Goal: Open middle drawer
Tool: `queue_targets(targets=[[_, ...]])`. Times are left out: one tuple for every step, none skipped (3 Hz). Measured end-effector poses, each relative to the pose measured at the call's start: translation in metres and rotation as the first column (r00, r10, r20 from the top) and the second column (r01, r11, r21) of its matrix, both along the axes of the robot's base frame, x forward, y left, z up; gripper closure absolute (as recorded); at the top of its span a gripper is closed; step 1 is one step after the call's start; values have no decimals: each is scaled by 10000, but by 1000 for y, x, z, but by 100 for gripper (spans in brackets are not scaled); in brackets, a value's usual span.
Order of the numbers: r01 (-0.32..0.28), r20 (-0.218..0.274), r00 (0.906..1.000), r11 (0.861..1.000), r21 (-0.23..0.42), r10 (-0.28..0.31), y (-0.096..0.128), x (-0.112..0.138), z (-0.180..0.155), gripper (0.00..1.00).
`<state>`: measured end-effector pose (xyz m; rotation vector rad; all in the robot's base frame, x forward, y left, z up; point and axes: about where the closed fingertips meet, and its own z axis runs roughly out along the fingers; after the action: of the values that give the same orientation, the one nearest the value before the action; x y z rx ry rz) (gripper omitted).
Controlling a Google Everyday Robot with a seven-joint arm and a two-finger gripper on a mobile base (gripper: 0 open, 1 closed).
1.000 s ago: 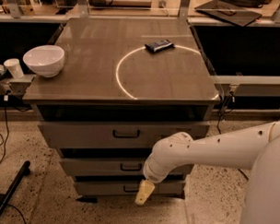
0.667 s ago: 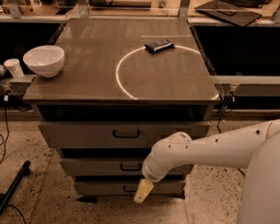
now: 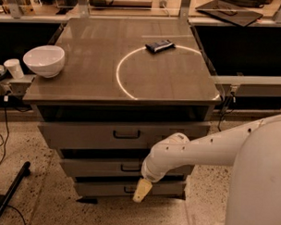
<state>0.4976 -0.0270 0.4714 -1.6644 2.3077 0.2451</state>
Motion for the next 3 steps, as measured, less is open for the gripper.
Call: queue_targets(targets=[[251, -39, 9997, 9997, -76, -252, 0, 3, -10, 0], [316, -14, 9995, 9995, -72, -316, 0, 2, -13, 0], [451, -1, 9990, 9989, -87, -451, -1, 5, -17, 0]])
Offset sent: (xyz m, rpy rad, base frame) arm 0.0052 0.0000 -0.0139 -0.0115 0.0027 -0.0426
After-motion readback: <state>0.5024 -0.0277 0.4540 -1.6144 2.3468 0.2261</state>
